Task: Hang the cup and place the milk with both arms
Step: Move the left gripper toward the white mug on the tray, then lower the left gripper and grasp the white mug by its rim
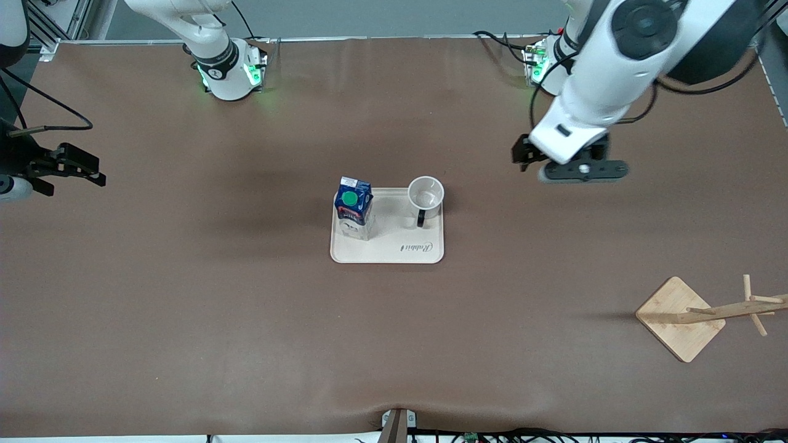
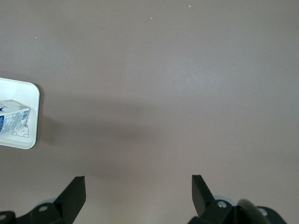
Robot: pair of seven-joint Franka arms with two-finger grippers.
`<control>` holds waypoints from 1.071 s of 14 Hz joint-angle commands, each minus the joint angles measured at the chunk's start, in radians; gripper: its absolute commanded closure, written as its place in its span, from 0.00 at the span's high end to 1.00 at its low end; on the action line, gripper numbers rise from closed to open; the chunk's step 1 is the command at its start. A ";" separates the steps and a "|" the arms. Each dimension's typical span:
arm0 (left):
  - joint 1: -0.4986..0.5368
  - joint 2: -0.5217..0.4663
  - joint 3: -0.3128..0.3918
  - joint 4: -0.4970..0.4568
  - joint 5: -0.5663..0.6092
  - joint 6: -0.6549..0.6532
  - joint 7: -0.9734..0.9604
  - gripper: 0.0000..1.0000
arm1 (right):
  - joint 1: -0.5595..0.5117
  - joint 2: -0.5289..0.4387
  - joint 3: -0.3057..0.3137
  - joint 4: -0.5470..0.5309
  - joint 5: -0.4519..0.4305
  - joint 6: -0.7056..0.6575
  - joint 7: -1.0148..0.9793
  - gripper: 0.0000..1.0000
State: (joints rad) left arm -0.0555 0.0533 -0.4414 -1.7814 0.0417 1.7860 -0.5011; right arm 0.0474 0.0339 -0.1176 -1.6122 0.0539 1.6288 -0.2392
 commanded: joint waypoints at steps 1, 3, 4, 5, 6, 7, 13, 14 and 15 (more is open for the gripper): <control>-0.004 0.009 -0.032 -0.087 0.010 0.130 -0.043 1.00 | -0.001 0.021 0.003 0.043 0.009 -0.010 0.000 1.00; -0.042 0.046 -0.039 -0.111 0.010 0.180 -0.094 1.00 | -0.001 0.021 0.003 0.046 0.009 -0.010 0.000 1.00; -0.062 0.071 -0.039 -0.115 0.010 0.194 -0.126 1.00 | -0.003 0.023 0.003 0.046 0.009 -0.010 0.000 1.00; -0.073 0.097 -0.039 -0.116 0.012 0.211 -0.157 1.00 | -0.004 0.026 0.003 0.048 0.009 -0.010 0.000 1.00; -0.092 0.121 -0.039 -0.116 0.012 0.233 -0.187 1.00 | -0.003 0.026 0.003 0.051 0.009 -0.010 0.000 1.00; -0.113 0.156 -0.039 -0.116 0.012 0.251 -0.227 1.00 | -0.001 0.026 0.003 0.054 0.009 -0.010 0.001 1.00; -0.181 0.313 -0.040 -0.130 0.049 0.334 -0.414 0.86 | -0.003 0.026 0.003 0.055 0.011 -0.010 0.001 1.00; -0.202 0.336 -0.040 -0.130 0.050 0.342 -0.445 0.83 | -0.004 0.027 0.003 0.055 0.011 -0.009 0.001 1.00; -0.211 0.355 -0.039 -0.130 0.053 0.354 -0.479 0.81 | -0.011 0.032 0.003 0.055 0.011 -0.009 0.001 1.00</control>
State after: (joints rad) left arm -0.2460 0.3757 -0.4780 -1.9158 0.0697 2.1181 -0.9129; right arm 0.0472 0.0415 -0.1158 -1.5895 0.0539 1.6291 -0.2392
